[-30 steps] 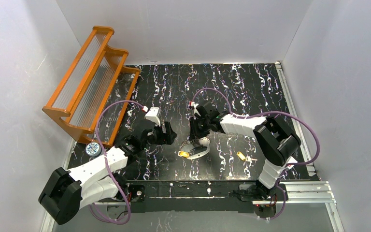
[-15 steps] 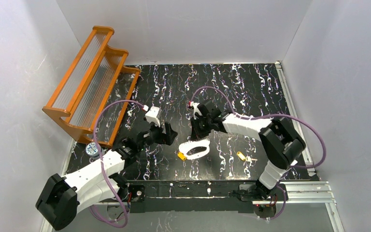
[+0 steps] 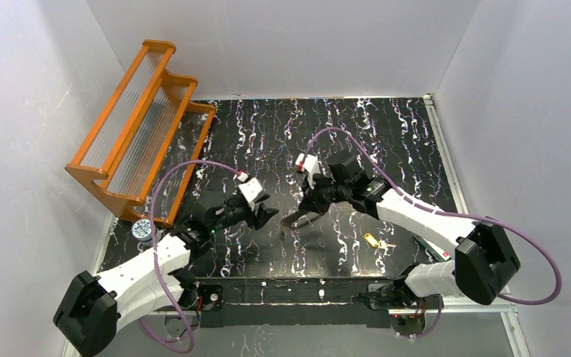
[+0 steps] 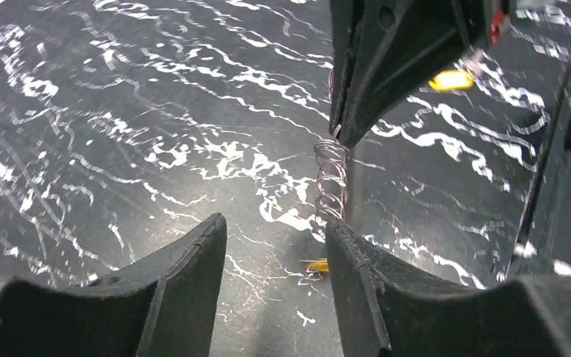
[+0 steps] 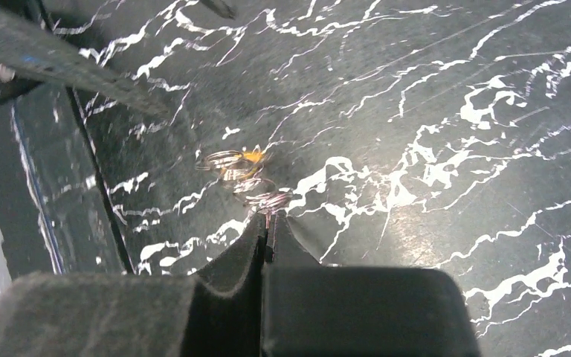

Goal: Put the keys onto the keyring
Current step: Pick up the keyring from the center of the board.

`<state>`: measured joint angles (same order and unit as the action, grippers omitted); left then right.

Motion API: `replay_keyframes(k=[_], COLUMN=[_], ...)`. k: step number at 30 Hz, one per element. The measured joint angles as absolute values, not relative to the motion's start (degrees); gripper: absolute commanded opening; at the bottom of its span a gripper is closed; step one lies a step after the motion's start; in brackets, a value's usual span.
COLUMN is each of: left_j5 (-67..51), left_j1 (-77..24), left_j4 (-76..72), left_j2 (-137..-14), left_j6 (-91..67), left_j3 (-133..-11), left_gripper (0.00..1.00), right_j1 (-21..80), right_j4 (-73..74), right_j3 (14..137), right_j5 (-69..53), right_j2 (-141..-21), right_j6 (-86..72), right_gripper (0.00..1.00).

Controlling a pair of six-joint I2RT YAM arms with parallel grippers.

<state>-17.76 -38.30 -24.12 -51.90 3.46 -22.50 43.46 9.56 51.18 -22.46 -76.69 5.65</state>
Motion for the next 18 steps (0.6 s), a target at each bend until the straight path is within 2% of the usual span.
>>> replay_keyframes(k=[9,15,18], left_j5=[-31.18,-34.09,-34.5], left_j1=[-38.59,-40.82,-42.04], left_j4=[-26.74,-28.51,-29.54], left_j2=[-57.98,-58.72,-58.74], left_j6=[14.02,16.73,17.54], left_j3=[-23.11,-23.38,-23.38], left_gripper=[0.52,0.52,0.48], right_j1=[43.42,43.42,43.42], right_j4=[8.43,8.27,7.88], right_j3=[45.54,44.84,44.25], right_j5=[-33.76,-38.04,-38.98], right_j2=[-71.46,-70.24,-70.22], right_j6=[19.27,25.1,26.63], right_gripper=[0.01,0.01,0.01])
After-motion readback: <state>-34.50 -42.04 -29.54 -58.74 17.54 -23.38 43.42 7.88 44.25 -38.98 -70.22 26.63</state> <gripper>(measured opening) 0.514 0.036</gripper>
